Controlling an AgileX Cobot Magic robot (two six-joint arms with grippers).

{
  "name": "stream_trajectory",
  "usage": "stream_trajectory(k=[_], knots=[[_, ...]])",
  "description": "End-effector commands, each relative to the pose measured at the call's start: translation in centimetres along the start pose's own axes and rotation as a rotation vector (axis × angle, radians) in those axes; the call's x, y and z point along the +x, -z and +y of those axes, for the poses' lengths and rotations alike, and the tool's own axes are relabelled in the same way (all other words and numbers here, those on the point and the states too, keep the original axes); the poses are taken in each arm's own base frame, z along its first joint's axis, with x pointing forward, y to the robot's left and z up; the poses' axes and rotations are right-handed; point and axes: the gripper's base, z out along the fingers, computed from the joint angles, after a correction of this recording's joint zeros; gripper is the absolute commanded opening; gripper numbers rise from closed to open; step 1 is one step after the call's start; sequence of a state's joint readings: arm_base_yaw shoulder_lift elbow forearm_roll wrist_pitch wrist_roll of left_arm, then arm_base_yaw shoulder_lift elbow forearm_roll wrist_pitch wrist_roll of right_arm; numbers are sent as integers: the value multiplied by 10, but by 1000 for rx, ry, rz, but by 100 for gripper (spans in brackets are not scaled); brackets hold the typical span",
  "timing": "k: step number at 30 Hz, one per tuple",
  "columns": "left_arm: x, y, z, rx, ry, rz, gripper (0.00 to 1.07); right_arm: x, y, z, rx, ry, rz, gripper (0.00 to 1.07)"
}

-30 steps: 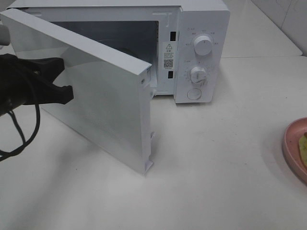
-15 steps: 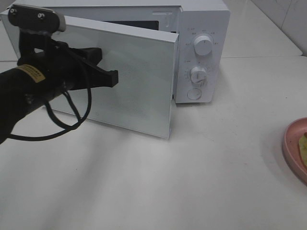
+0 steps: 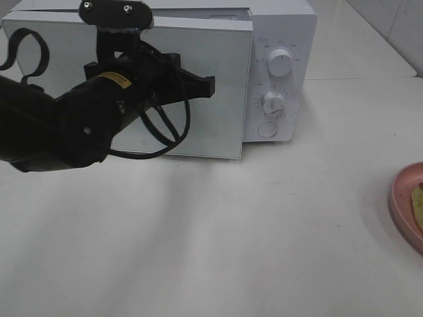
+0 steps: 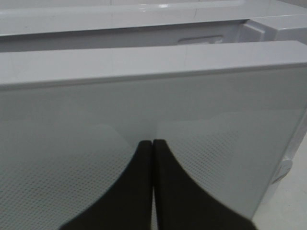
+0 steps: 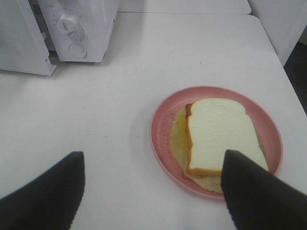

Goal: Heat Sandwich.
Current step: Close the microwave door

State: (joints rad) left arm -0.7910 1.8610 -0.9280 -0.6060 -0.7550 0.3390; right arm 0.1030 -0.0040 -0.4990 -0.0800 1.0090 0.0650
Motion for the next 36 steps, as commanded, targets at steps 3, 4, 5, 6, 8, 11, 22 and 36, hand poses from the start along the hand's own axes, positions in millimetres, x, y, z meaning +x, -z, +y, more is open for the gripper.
stream_trajectory(k=[3, 4, 5, 6, 8, 11, 22, 36], knots=[[-3, -18, -13, -13, 17, 5, 0, 1, 3, 0, 1, 0, -39, 75], [-3, -21, -14, -17, 26, 8, 0, 1, 3, 0, 1, 0, -39, 75], [-4, -24, -15, -19, 36, 7, 0, 1, 3, 0, 1, 0, -39, 75], [-5, -31, -18, -23, 43, 1, 0, 1, 3, 0, 1, 0, -39, 75], [-6, -34, -19, -25, 43, -2, 0, 1, 3, 0, 1, 0, -39, 75], [-7, -42, -21, -44, 38, 2, 0, 1, 3, 0, 1, 0, -39, 75], [-9, -48, -16, -127, 50, 23, 0, 1, 3, 0, 1, 0, -39, 75], [-17, -60, -8, -136, 45, 11, 0, 1, 3, 0, 1, 0, -39, 75]])
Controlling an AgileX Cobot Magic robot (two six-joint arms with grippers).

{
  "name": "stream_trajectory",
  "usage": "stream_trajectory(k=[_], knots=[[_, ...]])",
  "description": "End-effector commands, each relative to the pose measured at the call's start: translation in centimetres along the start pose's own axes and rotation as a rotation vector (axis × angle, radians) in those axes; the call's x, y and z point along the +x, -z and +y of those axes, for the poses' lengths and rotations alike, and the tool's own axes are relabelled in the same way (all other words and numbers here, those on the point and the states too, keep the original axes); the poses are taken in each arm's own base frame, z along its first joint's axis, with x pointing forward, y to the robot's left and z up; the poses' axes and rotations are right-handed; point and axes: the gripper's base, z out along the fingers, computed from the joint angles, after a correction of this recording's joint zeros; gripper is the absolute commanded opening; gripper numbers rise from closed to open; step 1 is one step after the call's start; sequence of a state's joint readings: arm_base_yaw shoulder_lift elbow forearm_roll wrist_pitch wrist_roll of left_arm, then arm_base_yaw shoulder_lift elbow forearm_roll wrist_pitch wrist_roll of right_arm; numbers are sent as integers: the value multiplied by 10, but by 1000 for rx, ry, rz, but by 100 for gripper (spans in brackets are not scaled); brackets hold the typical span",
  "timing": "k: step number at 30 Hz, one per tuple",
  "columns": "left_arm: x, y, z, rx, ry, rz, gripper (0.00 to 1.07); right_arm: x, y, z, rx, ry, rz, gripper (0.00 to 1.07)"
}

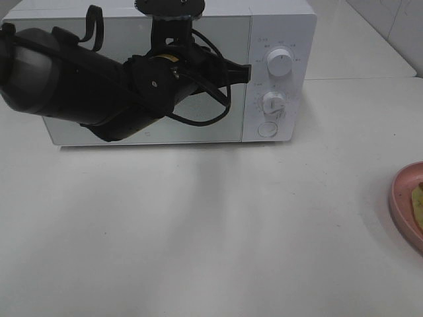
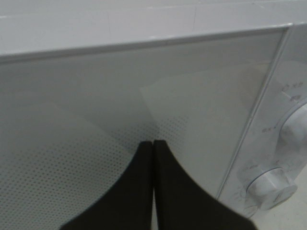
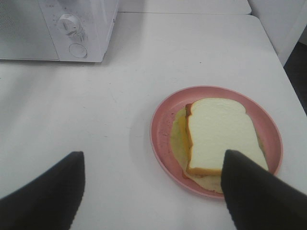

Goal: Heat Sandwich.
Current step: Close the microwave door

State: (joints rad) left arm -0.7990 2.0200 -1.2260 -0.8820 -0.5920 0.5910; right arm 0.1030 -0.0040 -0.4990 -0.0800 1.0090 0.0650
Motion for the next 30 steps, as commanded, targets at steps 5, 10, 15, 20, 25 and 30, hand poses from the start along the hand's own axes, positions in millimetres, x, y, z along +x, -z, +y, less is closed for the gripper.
stream_trajectory(k=[5, 10, 15, 20, 25, 30], knots=[[-14, -6, 15, -80, 28, -86, 0, 1, 3, 0, 1, 0, -39, 75], [-14, -6, 15, -80, 28, -86, 0, 1, 3, 0, 1, 0, -39, 75], [-13, -1, 12, -71, -7, -73, 0, 1, 3, 0, 1, 0, -39, 75], [-6, 17, 4, -37, -37, -43, 0, 1, 3, 0, 1, 0, -39, 75], [-3, 37, 0, 36, -44, 36, 0, 1, 3, 0, 1, 0, -39, 75], [-7, 54, -4, 141, -67, 126, 0, 1, 3, 0, 1, 0, -39, 75]])
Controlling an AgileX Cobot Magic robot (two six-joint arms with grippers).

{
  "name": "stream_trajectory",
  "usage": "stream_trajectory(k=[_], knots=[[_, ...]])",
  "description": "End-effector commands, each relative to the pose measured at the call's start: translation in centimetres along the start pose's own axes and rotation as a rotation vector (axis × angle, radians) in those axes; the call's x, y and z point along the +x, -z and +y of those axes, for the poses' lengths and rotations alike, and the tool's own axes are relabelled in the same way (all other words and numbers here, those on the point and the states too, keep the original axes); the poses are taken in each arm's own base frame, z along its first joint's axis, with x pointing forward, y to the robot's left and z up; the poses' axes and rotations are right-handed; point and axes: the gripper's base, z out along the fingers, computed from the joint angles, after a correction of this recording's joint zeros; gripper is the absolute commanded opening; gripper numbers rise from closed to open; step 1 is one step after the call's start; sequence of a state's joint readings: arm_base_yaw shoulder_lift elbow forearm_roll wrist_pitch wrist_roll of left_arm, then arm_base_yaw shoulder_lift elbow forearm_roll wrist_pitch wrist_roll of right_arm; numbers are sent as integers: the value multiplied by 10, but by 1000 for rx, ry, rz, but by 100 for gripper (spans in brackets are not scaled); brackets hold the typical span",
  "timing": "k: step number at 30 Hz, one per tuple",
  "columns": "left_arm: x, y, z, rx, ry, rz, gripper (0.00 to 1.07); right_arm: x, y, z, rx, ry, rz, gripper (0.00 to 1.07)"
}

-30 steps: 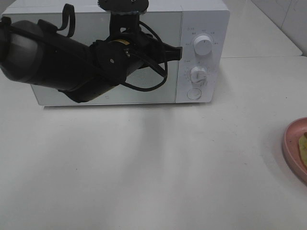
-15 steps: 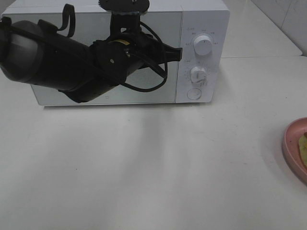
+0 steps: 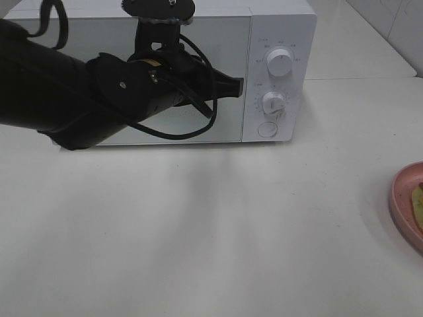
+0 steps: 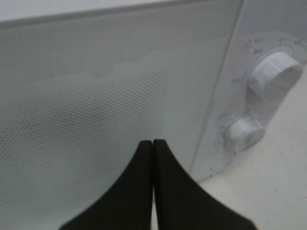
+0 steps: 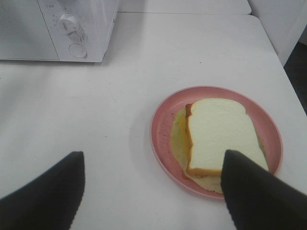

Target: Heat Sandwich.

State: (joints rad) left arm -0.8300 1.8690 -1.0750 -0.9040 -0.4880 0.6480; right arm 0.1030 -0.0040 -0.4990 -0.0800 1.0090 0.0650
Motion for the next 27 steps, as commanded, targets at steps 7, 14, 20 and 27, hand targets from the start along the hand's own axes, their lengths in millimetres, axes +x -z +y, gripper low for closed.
stream_trajectory(k=[7, 14, 20, 27], knots=[[-7, 31, -9, 201, -97, 146, 0, 1, 3, 0, 1, 0, -39, 75], [-2, 46, -7, 396, -135, 351, 9, 1, 3, 0, 1, 0, -39, 75], [6, 51, 12, 489, -82, 533, 97, 1, 3, 0, 1, 0, -39, 75], [10, 54, 42, 540, -27, 682, 98, 1, 3, 0, 1, 0, -39, 75]])
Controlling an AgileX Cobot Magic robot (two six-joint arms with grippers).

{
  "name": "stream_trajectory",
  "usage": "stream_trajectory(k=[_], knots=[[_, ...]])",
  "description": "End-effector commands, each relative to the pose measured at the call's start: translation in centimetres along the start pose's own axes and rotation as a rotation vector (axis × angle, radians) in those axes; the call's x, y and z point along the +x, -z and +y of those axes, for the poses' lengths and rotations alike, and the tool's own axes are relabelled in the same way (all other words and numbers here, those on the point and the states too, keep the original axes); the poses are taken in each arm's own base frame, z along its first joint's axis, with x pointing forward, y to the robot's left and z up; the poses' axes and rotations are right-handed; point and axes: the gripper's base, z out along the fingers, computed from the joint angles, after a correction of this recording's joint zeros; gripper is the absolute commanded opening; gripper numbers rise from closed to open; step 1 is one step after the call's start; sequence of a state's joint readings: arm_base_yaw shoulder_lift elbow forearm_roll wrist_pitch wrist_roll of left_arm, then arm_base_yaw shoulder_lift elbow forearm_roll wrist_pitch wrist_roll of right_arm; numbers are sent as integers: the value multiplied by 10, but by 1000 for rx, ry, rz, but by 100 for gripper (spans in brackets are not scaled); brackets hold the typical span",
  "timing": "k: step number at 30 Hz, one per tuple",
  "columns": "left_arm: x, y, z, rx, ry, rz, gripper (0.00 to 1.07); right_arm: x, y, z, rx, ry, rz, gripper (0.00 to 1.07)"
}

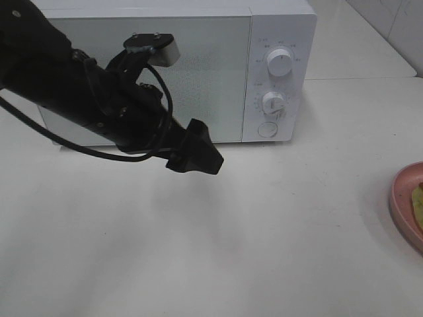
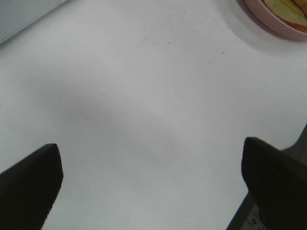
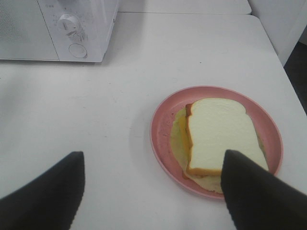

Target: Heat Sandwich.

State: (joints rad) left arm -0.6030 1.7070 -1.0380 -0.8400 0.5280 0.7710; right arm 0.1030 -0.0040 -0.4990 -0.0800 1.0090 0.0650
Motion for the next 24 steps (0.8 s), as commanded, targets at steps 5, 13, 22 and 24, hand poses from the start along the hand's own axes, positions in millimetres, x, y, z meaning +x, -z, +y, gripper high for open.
stream_trajectory(k=[5, 13, 22, 24], knots=[[18, 22, 18, 146, 121, 194, 98, 1, 3, 0, 1, 0, -39, 75], [38, 49, 55, 90, 259, 348, 98, 1, 3, 0, 1, 0, -39, 75], [54, 105, 90, -129, 479, 350, 98, 1, 3, 0, 1, 0, -39, 75], [57, 112, 93, -147, 505, 339, 98, 1, 3, 0, 1, 0, -39, 75]])
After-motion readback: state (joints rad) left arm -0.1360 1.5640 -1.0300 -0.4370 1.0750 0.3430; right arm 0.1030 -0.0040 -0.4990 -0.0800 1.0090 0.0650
